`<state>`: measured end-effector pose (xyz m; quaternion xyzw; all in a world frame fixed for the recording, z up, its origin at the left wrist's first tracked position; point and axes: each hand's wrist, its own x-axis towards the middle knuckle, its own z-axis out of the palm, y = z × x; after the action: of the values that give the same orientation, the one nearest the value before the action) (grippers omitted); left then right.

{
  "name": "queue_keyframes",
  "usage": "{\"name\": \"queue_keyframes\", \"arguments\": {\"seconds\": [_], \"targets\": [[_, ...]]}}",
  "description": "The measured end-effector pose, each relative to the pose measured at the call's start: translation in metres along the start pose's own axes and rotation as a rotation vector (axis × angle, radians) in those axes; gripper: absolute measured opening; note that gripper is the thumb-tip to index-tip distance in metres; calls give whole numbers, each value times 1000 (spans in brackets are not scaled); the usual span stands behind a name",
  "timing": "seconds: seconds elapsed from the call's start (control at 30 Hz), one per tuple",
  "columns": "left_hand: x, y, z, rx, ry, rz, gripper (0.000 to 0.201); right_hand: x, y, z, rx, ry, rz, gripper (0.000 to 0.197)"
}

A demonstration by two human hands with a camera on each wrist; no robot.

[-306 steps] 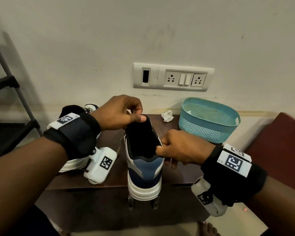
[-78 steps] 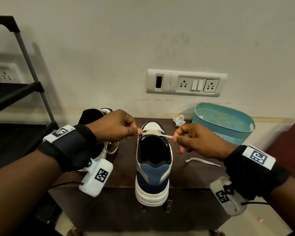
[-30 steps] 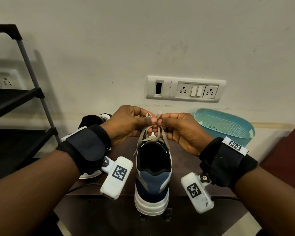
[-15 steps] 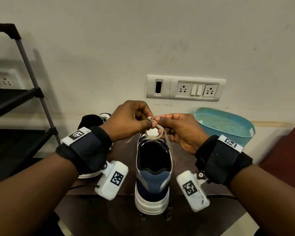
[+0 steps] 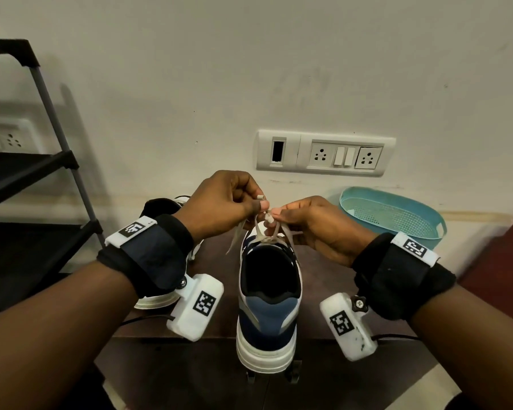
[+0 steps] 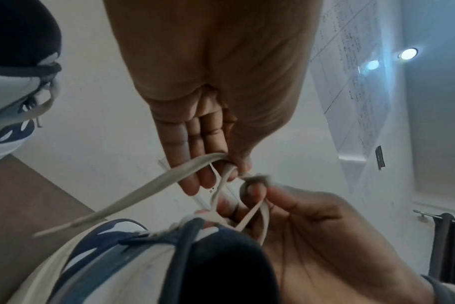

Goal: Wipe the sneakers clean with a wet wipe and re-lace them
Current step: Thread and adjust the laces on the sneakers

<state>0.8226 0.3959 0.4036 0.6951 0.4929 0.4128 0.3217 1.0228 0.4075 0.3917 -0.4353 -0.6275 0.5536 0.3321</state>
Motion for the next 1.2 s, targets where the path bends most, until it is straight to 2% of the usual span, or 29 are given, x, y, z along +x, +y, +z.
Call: {"name": "queue_keyframes", "arguments": {"seconds": [0.07,0.13,0.23,0.33,0.43,0.5,0.6,0.7,0.8,0.93,1.03,1.1,1.2], "targets": [[1,0,1,-29,10,-8,13,0,-2,-2,131,-85,20,23],[2,0,3,-103,20,-37,17,-1,-1,-2,131,-133,-19,23],[1,1,6,-135,7,-62,20,2,7,2,-142,-43,-131,34],[0,3,6,-163,-24,-81,21,4,10,2,-283,79,-241,40],[-2,4,6,-208,-39,-121,24,2,4,-1,-466,83,-325,40],[-3,5,5,-227,-52,-152,22,0,2,-2,-507,103,-322,50],[-1,7,4,-313,-71,-227,15,-1,3,-3,-446,158,-267,62],[0,5,1,-358,-24,-277,13,-4,3,-5,-382,208,-165,51],[1,-5,-7,-199,53,-280,17,-12,8,-17,-380,254,-78,40],[-7,-17,-24,123,55,-298,22,-28,22,-40,-464,215,26,49],[-15,-18,-23,179,1,-347,21,-41,24,-43,-399,194,140,45],[-19,-18,-20,209,-2,-321,24,-48,25,-39,-362,170,181,45],[-26,-19,-22,187,-9,-272,27,-61,23,-36,-270,161,238,57]]}}
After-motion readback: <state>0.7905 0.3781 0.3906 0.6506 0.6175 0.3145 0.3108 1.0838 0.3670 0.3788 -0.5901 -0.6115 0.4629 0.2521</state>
